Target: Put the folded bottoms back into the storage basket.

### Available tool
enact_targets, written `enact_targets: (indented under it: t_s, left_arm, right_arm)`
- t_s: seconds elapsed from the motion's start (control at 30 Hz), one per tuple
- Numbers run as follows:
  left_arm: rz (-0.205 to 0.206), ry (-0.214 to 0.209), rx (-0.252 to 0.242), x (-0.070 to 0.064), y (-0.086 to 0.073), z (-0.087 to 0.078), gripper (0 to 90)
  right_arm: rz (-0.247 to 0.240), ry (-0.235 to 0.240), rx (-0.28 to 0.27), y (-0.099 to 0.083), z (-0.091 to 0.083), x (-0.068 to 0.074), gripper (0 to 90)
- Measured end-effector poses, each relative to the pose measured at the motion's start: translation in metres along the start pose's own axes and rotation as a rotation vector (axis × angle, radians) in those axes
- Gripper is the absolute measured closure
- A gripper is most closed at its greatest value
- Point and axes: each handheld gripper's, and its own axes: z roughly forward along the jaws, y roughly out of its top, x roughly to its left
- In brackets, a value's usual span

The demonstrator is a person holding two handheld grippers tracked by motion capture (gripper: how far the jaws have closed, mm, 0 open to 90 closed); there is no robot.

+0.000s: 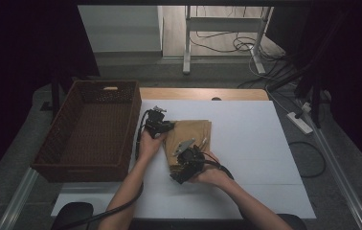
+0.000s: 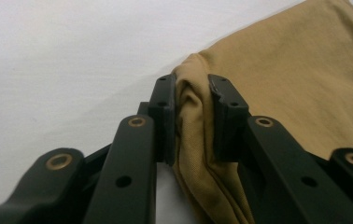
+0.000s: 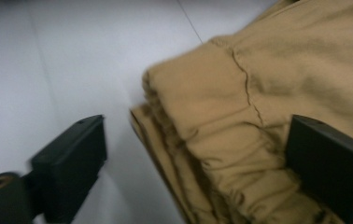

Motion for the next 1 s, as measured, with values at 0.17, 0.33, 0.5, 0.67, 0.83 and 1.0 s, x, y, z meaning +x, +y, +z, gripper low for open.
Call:
enact_targets:
  t_s: [0.17,0.33,0.5,0.67,0.83,1.0]
  left_arm:
    - [-0.016,-0.013,-0.001,0.002,0.0,0.0,73.2]
    - [-0.037,-0.03,-0.005,0.004,0.0,0.0,72.9]
    - [-0.014,-0.004,-0.002,0.001,0.0,0.0,73.0]
    - [-0.022,-0.011,-0.002,0.002,0.0,0.0,73.5]
    - [-0.004,-0.001,-0.001,0.0,0.001,0.0,74.7]
    - [0.027,0.016,-0.002,-0.004,0.003,-0.001,77.1]
  right_arm:
    - [-0.039,-0.028,0.01,0.0,-0.003,-0.003,23.5]
    - [-0.06,-0.048,0.005,-0.001,-0.008,-0.011,49.0]
    - [-0.069,-0.019,0.004,0.002,-0.011,-0.017,67.7]
    - [-0.038,0.036,0.013,0.005,-0.011,-0.026,71.2]
    - [-0.003,0.084,0.008,0.006,-0.013,-0.033,73.5]
    - [0.013,0.119,-0.013,0.007,-0.017,-0.038,74.2]
